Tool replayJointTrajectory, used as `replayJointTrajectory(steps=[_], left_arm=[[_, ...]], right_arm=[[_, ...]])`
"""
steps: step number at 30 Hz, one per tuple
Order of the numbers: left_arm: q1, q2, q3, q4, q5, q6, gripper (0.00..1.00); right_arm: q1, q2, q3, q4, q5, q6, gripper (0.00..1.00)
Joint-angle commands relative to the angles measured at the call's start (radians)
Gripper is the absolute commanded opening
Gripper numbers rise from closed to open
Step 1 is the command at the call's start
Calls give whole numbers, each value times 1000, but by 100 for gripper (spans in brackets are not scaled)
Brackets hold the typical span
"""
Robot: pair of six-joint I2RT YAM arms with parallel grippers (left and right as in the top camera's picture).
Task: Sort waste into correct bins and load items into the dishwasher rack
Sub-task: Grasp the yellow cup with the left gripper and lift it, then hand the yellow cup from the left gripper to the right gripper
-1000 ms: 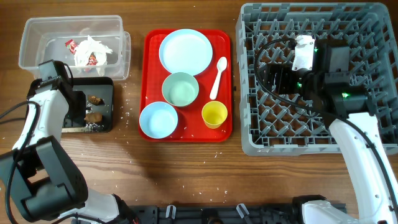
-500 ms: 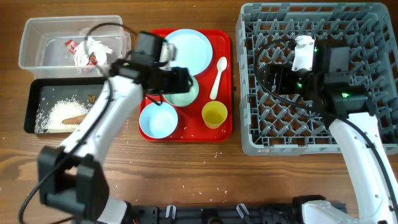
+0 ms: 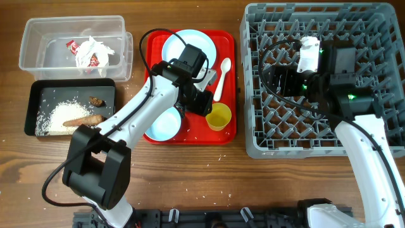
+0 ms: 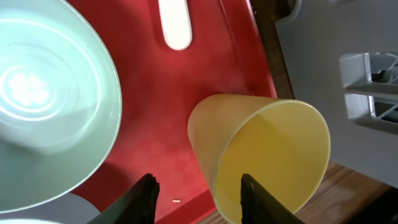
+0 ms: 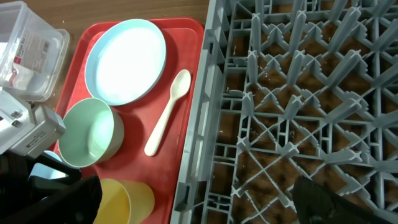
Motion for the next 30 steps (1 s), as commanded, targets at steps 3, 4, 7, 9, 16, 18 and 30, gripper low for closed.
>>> replayJointTrajectory(steps=[3,4,7,9,16,18,30], left_arm=[[-8,45,14,7,-2,27,40],[-10,51,14,7,-2,27,40],[-14,70,14,8,-2,27,29],[-16,70,14,16,-2,27,9],[13,42,23,12,55,-52,4],[65,2,31,7,181,-52,4],[443,-79,31,222,1160,-157,4]], right_arm=[[1,11,26,-8,-14,17,100],[1,11,26,-8,-13,17,100],[1,11,26,-7,-13,16,100],[1,11,26,-7,-13,17,100],[1,11,26,8,-52,58,100],[1,11,26,37,-163,36,100],[4,241,26,666,-1062,171,100]])
